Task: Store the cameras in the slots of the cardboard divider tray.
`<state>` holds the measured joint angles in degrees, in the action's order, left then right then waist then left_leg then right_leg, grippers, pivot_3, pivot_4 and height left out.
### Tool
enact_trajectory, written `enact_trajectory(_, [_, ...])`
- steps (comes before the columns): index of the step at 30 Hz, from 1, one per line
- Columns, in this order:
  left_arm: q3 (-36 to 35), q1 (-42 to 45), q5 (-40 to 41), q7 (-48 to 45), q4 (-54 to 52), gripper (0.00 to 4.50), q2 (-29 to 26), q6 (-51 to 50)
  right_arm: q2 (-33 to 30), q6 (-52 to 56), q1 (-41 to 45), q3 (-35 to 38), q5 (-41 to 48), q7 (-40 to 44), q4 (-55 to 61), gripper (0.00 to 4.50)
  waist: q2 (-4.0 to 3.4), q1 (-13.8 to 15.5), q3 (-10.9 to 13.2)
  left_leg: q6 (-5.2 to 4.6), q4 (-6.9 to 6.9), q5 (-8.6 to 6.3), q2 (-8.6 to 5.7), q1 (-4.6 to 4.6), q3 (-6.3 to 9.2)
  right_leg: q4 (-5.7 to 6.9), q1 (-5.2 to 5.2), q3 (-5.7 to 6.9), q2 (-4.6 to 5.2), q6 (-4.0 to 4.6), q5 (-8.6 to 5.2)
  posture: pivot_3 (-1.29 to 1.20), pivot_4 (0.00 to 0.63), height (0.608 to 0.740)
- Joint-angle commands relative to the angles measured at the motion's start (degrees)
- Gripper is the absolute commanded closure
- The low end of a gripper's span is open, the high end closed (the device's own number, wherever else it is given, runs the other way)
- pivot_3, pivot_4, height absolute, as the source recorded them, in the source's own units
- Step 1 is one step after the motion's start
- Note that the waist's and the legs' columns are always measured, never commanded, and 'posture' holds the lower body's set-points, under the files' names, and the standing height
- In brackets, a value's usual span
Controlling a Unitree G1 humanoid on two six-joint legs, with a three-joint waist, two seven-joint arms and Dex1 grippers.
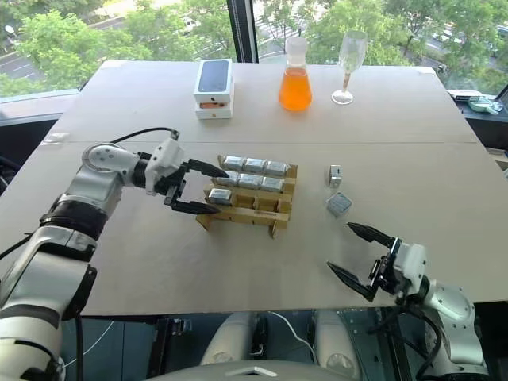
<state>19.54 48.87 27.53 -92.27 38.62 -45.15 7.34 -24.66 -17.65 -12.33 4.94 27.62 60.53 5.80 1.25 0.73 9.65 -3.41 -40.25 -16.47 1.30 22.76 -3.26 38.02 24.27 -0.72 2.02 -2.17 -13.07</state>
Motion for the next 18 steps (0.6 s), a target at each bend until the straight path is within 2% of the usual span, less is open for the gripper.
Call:
enact_trajectory(1, [-4.4,-1.2,3.7,-0.2,-8.7,0.04,-1.7,-6.0,1.5,4.3,1.7,1.1,-6.6,-11.5,1.1,0.00,-0.01,-0.1,0.0,0.01,0.00,0.00,0.00,0.00,-0.01,0.00,0.01,-0.01,0.00,0.00,0.00,0.00,0.150,0.740])
enact_trajectory(5, [-7.0,-6.2,7.4,-0.2,-21.9,0.04,-5.1,-14.9,3.0,15.0,8.4,0.4,-11.3,-23.2,0.0,0.00,-0.09,-0.8,0.0,0.02,0.00,0.01,0.02,-0.02,-0.05,0.02,0.01,-0.07,-0.04,0.02,0.00,0.00,0.150,0.740])
enact_trajectory(8, [-7.8,-9.0,7.3,-0.2,-27.2,0.04,-6.8,-17.8,2.5,17.7,11.3,-1.4,-13.2,-23.8,-1.6,0.00,-0.09,-1.0,0.0,0.03,0.00,0.02,0.00,-0.02,-0.07,0.05,0.03,-0.09,0.02,0.03,0.00,0.00,0.150,0.740])
enact_trajectory(12, [-10.1,-9.8,6.2,-0.2,-29.1,0.04,-6.2,-19.4,0.9,20.7,14.3,-4.3,-17.2,-24.3,-3.9,0.00,-0.11,-0.5,0.0,0.02,0.00,0.01,-0.01,0.00,0.04,0.04,0.01,0.03,-0.01,0.04,-0.01,0.00,0.150,0.740])
enact_trajectory(17, [-11.9,-10.1,4.4,0.4,-28.9,0.04,-5.0,-19.5,1.9,22.6,16.1,-4.5,-15.1,-23.2,-4.6,0.00,-0.10,-0.7,0.0,0.01,0.00,0.01,-0.02,-0.02,-0.07,-0.01,0.01,-0.07,-0.02,0.02,0.00,0.00,0.150,0.740])
enact_trajectory(18, [-12.2,-10.1,4.2,0.8,-28.9,0.00,-4.7,-19.8,2.1,22.4,16.2,-4.3,-15.0,-23.2,-4.6,0.26,-0.10,-0.7,0.0,0.01,0.00,0.01,-0.02,-0.02,-0.05,0.00,0.01,-0.06,-0.02,0.01,0.00,0.00,0.150,0.740])
